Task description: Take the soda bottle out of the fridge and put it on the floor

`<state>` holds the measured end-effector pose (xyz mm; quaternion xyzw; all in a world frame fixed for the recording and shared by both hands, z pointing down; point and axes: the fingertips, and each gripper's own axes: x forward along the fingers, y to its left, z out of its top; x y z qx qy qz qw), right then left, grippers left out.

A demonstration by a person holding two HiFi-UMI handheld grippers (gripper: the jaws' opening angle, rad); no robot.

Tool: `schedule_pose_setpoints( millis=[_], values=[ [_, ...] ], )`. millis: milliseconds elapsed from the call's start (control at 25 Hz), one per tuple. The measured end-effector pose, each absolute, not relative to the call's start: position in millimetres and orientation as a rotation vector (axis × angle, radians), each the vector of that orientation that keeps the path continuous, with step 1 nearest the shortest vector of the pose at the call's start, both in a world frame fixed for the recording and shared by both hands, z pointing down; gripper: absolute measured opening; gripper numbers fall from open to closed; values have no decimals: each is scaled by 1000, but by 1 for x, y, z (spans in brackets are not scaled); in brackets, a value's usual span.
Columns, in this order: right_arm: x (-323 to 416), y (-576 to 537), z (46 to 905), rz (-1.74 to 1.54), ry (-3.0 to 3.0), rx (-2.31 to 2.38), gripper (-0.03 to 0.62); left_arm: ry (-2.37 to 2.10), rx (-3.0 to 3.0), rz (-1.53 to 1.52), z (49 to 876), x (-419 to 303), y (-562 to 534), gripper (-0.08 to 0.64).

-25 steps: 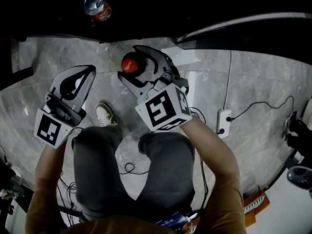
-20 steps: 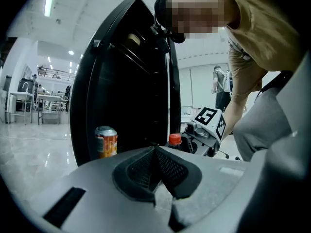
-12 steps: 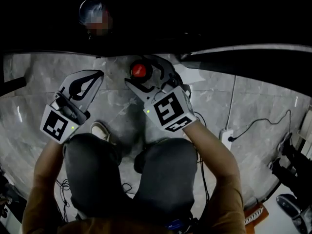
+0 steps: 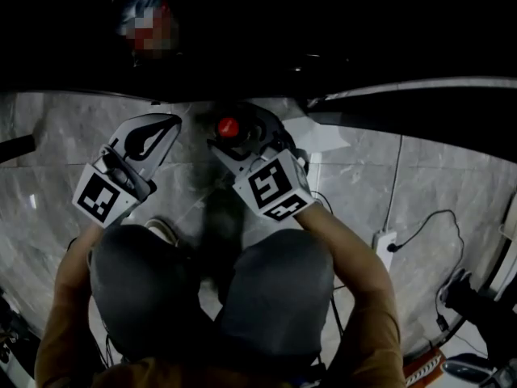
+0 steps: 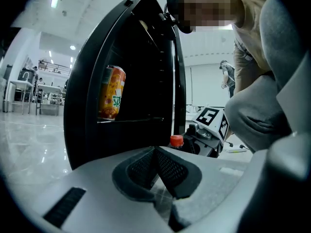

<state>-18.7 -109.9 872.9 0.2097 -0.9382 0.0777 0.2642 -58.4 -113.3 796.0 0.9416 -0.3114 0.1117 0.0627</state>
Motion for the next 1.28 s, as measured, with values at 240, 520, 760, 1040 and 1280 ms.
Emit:
schedule_pose_setpoints(
  millis=[240, 520, 760, 1040, 1280],
  values=[
    [-24, -95, 907, 168, -2504, 559, 302, -929, 2809, 347, 823, -48, -113, 2],
    [-22, -99, 931, 201, -2478, 675, 302, -964, 2753, 395, 846, -52, -104, 2],
    [-28, -105, 939, 198, -2474, 698, 302, -1016, 2721, 403, 849, -57, -102, 2],
    [-31, -104, 959, 178, -2443, 692, 302, -1096, 2693, 407, 843, -79, -100, 2],
    [-33, -106, 958, 172, -2453, 703, 302, -1102, 2692, 414, 841, -81, -97, 2]
  ],
)
